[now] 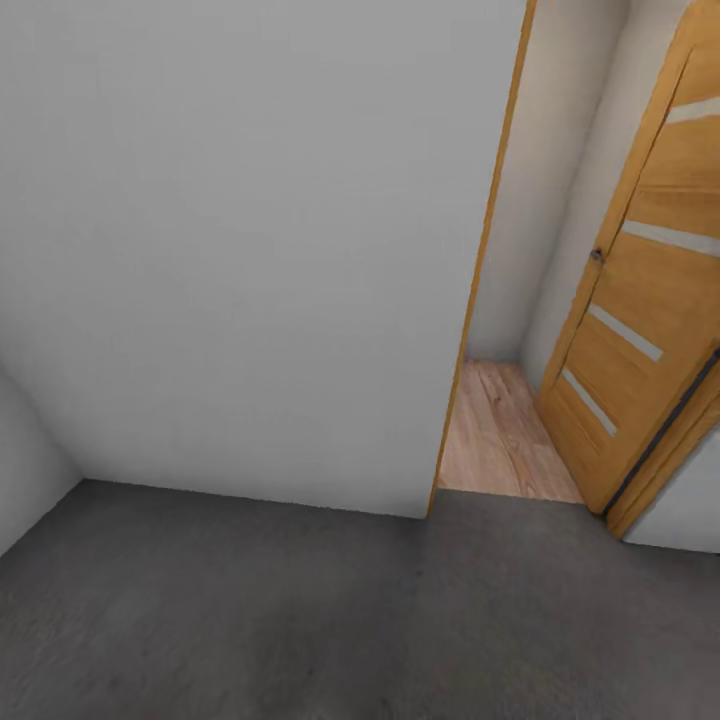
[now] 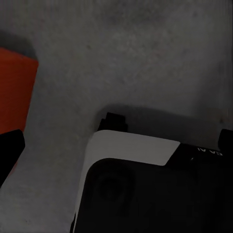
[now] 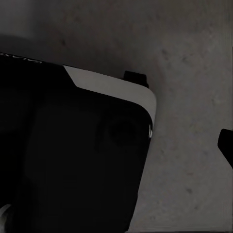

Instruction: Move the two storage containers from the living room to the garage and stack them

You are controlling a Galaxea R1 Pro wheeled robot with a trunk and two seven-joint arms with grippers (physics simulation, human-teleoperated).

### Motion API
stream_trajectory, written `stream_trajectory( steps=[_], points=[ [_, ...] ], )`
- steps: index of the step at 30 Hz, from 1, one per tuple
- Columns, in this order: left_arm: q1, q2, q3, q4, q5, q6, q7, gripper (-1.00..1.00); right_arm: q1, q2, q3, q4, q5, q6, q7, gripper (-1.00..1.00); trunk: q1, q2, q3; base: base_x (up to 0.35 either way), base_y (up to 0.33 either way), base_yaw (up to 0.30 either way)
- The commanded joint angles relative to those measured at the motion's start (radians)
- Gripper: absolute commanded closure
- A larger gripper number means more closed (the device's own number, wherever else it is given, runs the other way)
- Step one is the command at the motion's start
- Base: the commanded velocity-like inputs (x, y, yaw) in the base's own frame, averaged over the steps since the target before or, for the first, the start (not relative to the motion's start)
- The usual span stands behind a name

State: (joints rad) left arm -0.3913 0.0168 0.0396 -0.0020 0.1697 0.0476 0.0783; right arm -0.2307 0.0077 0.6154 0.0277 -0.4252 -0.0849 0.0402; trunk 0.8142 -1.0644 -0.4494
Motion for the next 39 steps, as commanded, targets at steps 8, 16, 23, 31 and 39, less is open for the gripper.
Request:
stream_trajectory(
  steps=[8, 16, 23, 31, 39],
  points=[
    [-0.001, -0.001, 0.003, 0.0, 0.004, 0.003, 0.001, -1.0, -0.001, 0.0, 0.007, 0.003, -0.01, -0.005, 0.004, -1.0, 0.0, -0.001, -0.001, 0.0, 0.0, -0.287],
    [0.0, -0.001, 0.003, -0.001, 0.005, 0.003, 0.001, -1.0, -0.001, 0.0, 0.007, 0.003, -0.01, -0.004, 0.004, -1.0, 0.0, -0.001, -0.001, 0.0, 0.0, -0.287],
    [-0.001, -0.001, 0.003, 0.0, 0.005, 0.003, 0.001, -1.0, -0.001, 0.0, 0.007, 0.003, -0.01, -0.005, 0.004, -1.0, 0.0, -0.001, -0.001, 0.0, 0.0, -0.287],
    [-0.001, -0.001, 0.004, 0.0, 0.005, 0.003, 0.001, -1.0, -0.001, 0.0, 0.007, 0.003, -0.011, -0.004, 0.004, -1.0, 0.0, -0.001, -0.001, 0.0, 0.0, -0.287],
    [-0.001, -0.001, 0.004, 0.0, 0.004, 0.004, 0.001, -1.0, -0.001, 0.0, 0.007, 0.003, -0.012, -0.004, 0.004, -1.0, 0.0, -0.001, -0.001, 0.0, 0.0, -0.287]
  ],
)
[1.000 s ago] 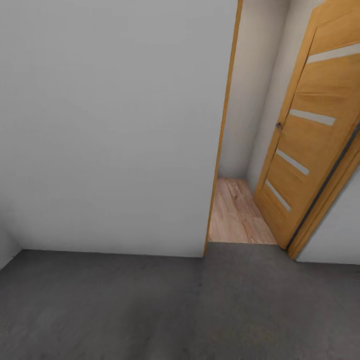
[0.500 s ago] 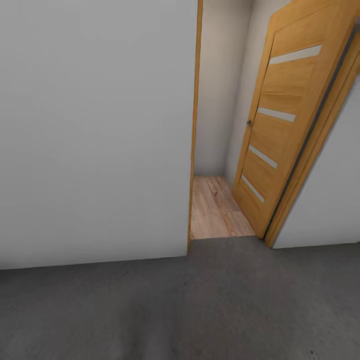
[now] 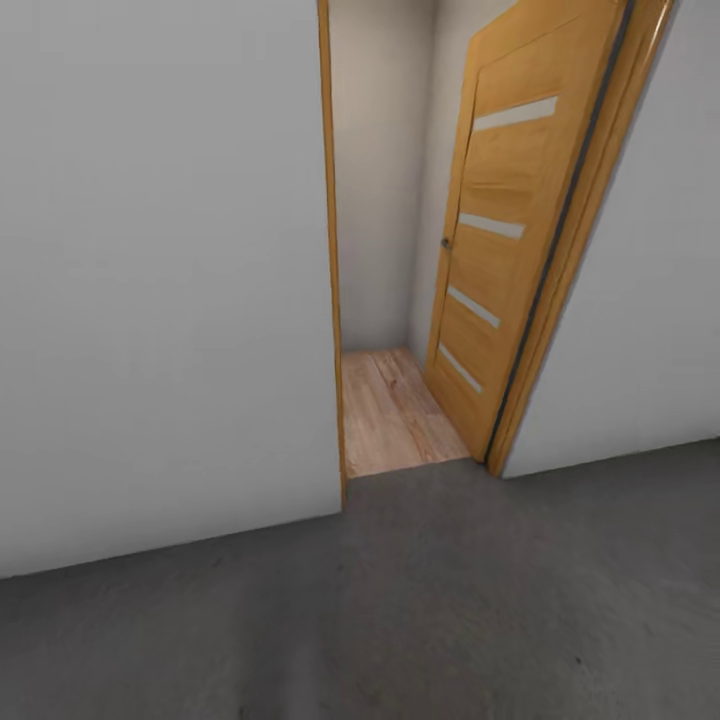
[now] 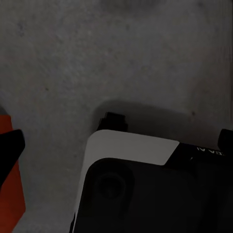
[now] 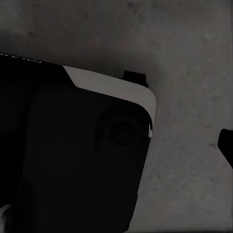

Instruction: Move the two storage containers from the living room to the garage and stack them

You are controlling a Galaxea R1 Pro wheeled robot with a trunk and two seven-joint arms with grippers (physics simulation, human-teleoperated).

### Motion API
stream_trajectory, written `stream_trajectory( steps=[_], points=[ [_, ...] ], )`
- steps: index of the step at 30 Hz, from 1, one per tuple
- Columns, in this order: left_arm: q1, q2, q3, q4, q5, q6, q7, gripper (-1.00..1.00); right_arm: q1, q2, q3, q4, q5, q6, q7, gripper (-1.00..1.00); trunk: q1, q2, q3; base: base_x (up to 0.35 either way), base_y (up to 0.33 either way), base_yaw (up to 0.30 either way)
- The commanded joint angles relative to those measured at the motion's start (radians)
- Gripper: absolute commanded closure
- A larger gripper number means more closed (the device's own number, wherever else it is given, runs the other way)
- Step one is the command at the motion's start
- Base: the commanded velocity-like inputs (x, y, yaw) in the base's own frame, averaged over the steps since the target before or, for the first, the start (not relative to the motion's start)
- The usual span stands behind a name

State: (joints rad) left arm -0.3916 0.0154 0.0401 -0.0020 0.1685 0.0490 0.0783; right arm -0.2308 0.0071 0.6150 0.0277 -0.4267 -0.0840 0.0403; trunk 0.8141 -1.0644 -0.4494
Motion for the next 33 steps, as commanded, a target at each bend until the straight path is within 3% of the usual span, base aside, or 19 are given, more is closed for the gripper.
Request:
stream_trajectory(
  steps=[1, 33],
  points=[
    [-0.001, 0.0, 0.003, 0.0, 0.005, 0.003, 0.001, -1.0, -0.001, 0.001, 0.008, 0.003, -0.01, -0.005, 0.004, -1.0, 0.0, -0.001, -0.001, 0.0, 0.0, -0.287],
    [0.0, -0.003, 0.003, -0.001, -0.001, 0.004, 0.001, -1.0, -0.001, 0.001, 0.008, 0.003, -0.012, -0.005, 0.004, -1.0, 0.0, -0.001, -0.001, 0.005, 0.0, -0.285]
  ],
)
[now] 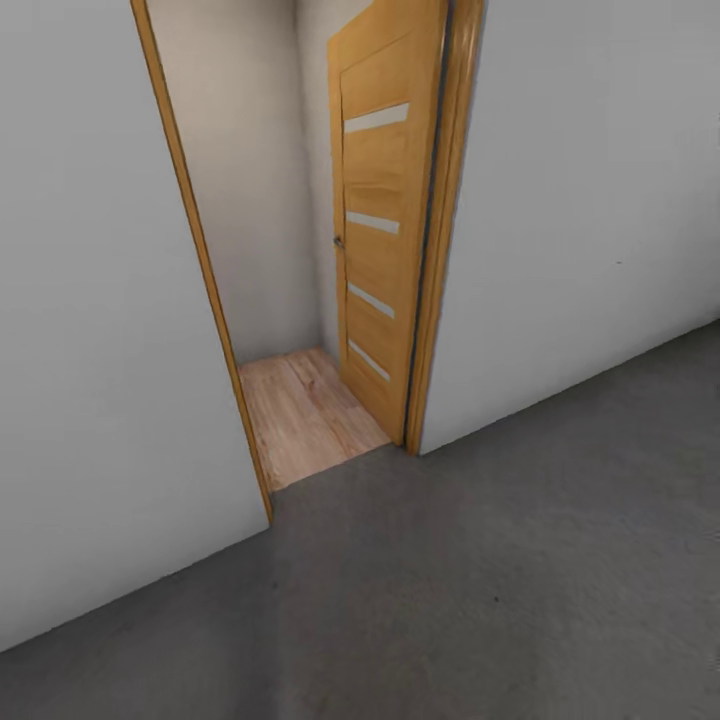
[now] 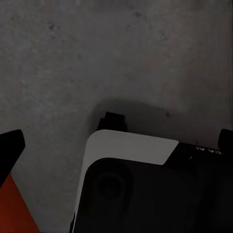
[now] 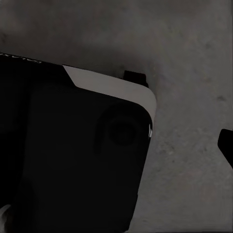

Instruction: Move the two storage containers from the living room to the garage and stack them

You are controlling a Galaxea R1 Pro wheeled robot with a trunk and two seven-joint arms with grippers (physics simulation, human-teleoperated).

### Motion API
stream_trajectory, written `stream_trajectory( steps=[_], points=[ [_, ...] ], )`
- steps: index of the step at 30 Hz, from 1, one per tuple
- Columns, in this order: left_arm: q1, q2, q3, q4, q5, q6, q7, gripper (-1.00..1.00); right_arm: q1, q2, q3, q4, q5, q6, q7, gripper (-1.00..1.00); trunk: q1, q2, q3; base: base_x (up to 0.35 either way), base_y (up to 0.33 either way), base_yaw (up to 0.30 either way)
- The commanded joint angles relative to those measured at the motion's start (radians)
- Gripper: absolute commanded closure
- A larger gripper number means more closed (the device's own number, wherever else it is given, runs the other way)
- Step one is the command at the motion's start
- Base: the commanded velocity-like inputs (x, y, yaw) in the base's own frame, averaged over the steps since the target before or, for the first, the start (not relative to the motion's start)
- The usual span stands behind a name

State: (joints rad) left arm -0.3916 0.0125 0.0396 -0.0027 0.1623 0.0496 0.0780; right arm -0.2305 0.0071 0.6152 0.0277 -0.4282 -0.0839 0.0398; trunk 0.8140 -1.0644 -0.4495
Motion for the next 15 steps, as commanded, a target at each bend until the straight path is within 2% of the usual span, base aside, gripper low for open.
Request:
stream_trajectory(
  steps=[1, 15],
  points=[
    [0.0, 0.001, 0.003, 0.0, 0.004, 0.004, 0.001, -1.0, -0.001, 0.001, 0.008, 0.003, -0.011, -0.005, 0.004, -1.0, 0.0, -0.001, -0.001, 0.198, 0.0, -0.12],
    [-0.001, 0.002, 0.003, 0.0, 0.002, 0.007, 0.001, -1.0, -0.001, 0.001, 0.007, 0.003, -0.013, -0.005, 0.003, -1.0, 0.0, -0.001, -0.001, 0.299, -0.071, -0.014]
  ],
)
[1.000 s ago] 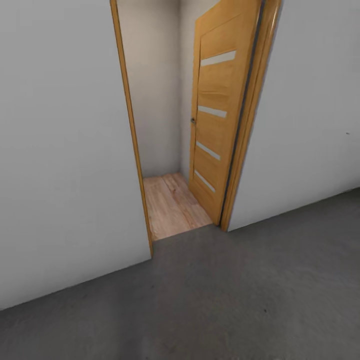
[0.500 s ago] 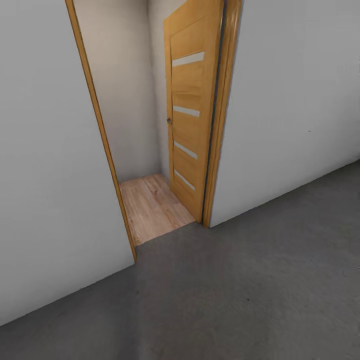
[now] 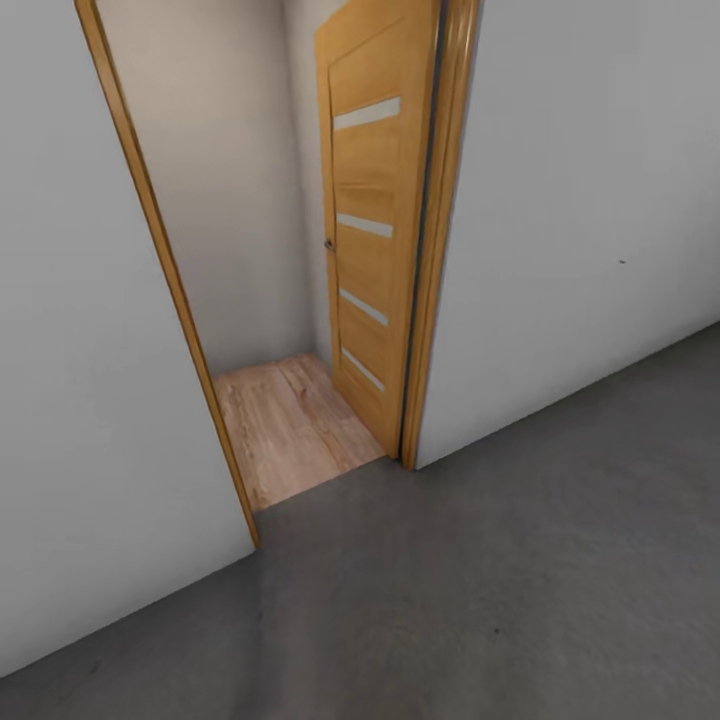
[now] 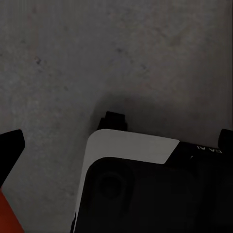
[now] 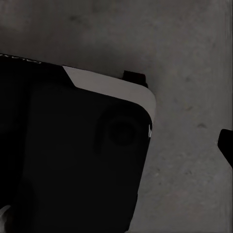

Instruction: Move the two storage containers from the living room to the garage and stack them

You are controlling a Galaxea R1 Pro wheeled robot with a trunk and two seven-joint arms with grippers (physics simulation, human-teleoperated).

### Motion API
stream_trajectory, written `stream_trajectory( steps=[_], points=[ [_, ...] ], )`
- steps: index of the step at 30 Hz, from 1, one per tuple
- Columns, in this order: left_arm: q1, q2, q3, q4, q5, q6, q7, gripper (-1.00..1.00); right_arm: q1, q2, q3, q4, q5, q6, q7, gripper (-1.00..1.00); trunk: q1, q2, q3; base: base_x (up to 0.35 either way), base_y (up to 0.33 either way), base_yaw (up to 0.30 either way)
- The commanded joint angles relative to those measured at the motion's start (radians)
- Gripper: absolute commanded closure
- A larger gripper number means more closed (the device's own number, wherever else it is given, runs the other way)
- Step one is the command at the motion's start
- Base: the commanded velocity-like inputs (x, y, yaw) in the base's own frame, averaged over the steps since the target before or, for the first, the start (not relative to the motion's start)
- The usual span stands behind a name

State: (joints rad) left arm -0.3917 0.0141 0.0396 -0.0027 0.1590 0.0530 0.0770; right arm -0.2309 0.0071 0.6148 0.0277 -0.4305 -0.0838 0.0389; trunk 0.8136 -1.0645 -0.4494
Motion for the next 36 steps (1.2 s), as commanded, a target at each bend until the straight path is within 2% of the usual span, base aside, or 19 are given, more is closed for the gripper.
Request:
stream_trajectory(
  steps=[1, 36],
  points=[
    [0.0, 0.0, 0.003, 0.0, 0.005, 0.004, 0.002, -1.0, -0.001, 0.001, 0.008, 0.003, -0.011, -0.006, 0.004, -1.0, 0.001, -0.001, -0.001, 0.312, -0.091, 0.0],
    [0.0, 0.003, 0.003, 0.0, 0.007, 0.001, 0.003, -1.0, -0.001, 0.0, 0.008, 0.003, -0.004, -0.019, 0.003, -1.0, 0.001, -0.001, -0.001, 0.313, -0.094, 0.0]
  ],
)
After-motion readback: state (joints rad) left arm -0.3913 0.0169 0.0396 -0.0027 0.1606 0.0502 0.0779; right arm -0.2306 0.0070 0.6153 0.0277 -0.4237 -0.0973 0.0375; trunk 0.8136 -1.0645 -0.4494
